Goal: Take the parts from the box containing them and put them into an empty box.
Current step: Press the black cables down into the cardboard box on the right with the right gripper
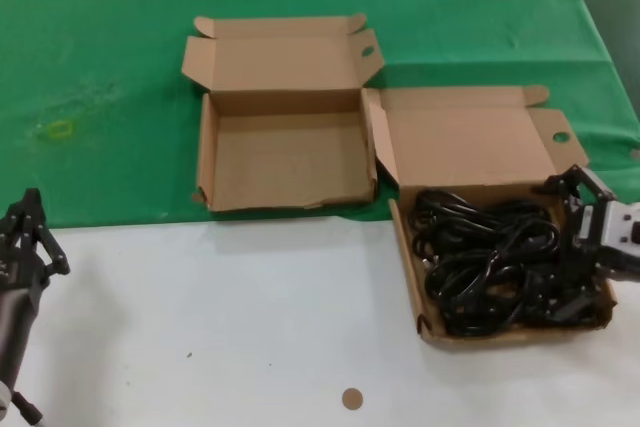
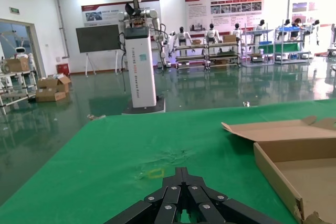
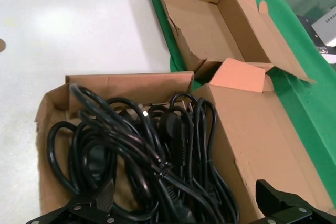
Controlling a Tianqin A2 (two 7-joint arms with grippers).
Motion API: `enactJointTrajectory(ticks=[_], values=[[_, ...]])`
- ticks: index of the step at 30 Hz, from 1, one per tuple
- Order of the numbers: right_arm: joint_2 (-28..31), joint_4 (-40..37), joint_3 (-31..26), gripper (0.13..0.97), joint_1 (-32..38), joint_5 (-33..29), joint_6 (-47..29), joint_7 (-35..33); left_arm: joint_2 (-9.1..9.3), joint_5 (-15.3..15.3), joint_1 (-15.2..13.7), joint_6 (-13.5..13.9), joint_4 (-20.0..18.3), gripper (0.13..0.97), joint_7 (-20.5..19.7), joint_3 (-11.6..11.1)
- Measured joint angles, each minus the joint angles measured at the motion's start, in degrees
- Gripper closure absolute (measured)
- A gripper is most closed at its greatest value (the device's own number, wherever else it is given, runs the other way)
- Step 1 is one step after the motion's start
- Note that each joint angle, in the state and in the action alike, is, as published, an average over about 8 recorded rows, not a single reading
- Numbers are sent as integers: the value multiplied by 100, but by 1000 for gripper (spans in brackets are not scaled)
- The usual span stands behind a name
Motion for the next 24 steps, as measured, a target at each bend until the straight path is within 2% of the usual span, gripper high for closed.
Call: enactJointTrajectory(ticks=[10,18,22,24], values=[[-615,-408,374,169,163,-344,-631,-304,0,0,0,0,0,953,0,0],[-880,-577,567,282,181,-515,-998,-460,0,0,0,0,0,953,0,0],[-957,-616,648,282,177,-584,-1135,-508,0,0,0,0,0,953,0,0],[-987,-628,684,328,174,-618,-1196,-524,0,0,0,0,0,953,0,0]])
